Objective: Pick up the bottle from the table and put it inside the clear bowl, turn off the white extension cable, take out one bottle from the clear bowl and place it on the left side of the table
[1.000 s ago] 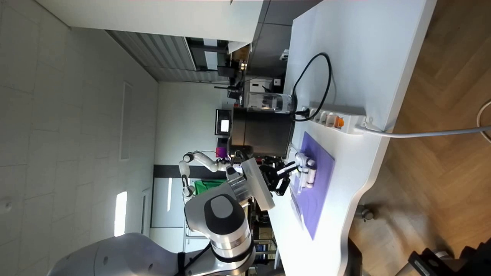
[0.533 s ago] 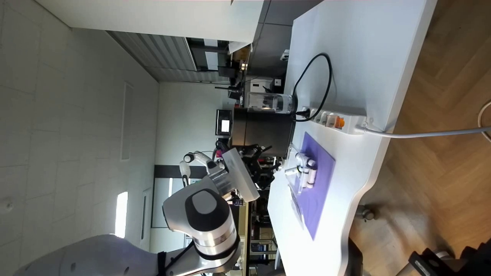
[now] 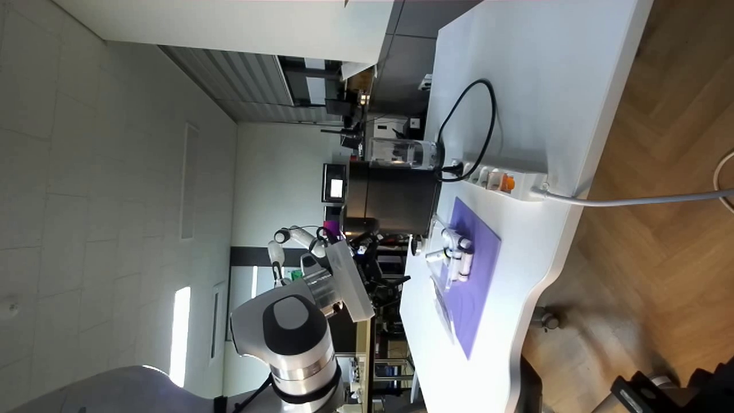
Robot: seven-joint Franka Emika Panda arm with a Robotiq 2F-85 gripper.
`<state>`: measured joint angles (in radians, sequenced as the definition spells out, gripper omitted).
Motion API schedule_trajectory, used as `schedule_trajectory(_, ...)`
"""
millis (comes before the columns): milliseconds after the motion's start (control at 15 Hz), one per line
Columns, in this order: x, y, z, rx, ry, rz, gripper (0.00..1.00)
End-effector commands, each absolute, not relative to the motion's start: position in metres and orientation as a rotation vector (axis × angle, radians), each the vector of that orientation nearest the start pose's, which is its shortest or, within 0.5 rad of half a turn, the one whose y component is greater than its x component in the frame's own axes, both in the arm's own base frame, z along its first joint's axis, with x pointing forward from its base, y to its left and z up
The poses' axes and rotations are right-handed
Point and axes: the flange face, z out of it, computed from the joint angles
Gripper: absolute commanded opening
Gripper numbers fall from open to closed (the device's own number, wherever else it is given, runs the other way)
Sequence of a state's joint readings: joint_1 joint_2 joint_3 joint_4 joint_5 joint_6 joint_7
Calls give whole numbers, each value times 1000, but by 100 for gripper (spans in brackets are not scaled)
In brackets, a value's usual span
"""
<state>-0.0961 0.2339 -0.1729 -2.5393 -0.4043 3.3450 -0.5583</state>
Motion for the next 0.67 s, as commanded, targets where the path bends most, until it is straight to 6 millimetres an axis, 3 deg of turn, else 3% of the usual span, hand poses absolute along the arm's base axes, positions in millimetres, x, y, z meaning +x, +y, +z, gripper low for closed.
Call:
schedule_trajectory(0,486,-92,248,-3111,-1178,-817,100)
schedule_trajectory(200,486,-93,248,-3114,-1173,-816,100)
schedule_trajectory(600,533,-81,239,-3071,-1192,-960,100)
